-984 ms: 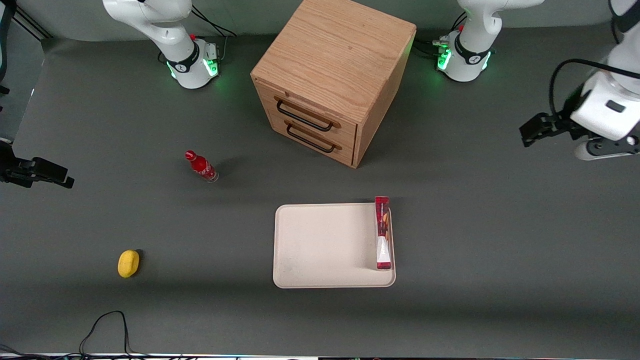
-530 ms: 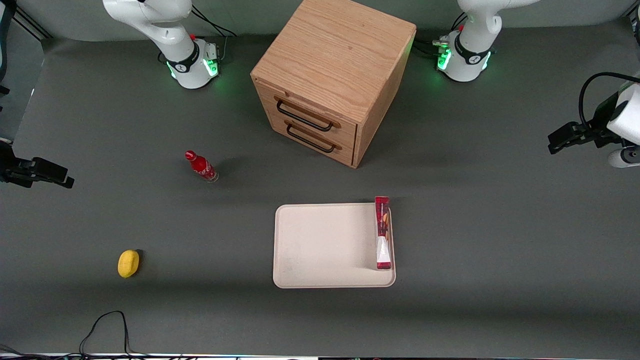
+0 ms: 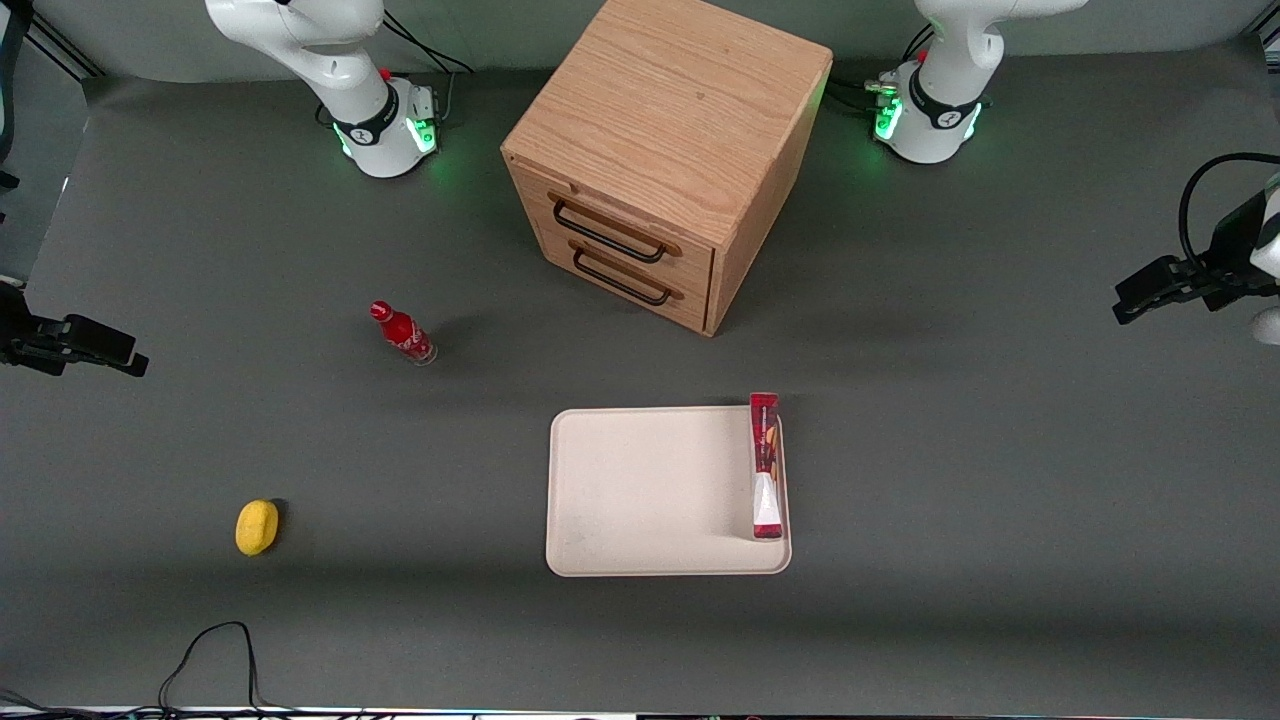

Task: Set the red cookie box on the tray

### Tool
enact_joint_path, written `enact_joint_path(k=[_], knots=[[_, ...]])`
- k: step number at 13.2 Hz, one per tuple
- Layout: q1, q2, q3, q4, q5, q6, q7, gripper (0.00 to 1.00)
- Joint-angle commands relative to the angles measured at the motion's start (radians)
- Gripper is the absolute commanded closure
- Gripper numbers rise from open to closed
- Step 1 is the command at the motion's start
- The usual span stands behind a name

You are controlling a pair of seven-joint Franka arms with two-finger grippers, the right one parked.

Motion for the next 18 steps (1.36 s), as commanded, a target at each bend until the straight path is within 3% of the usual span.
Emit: enact_joint_path(k=[1, 6, 18], knots=[[-0.032, 0.029, 0.026, 0.046, -0.019, -0.012, 0.050, 0.00], [-0.021, 0.028, -0.041, 0.054, -0.005, -0.011, 0.053, 0.00], [-0.018, 0.023, -0.035, 0.048, -0.016, -0.017, 0.108, 0.00]])
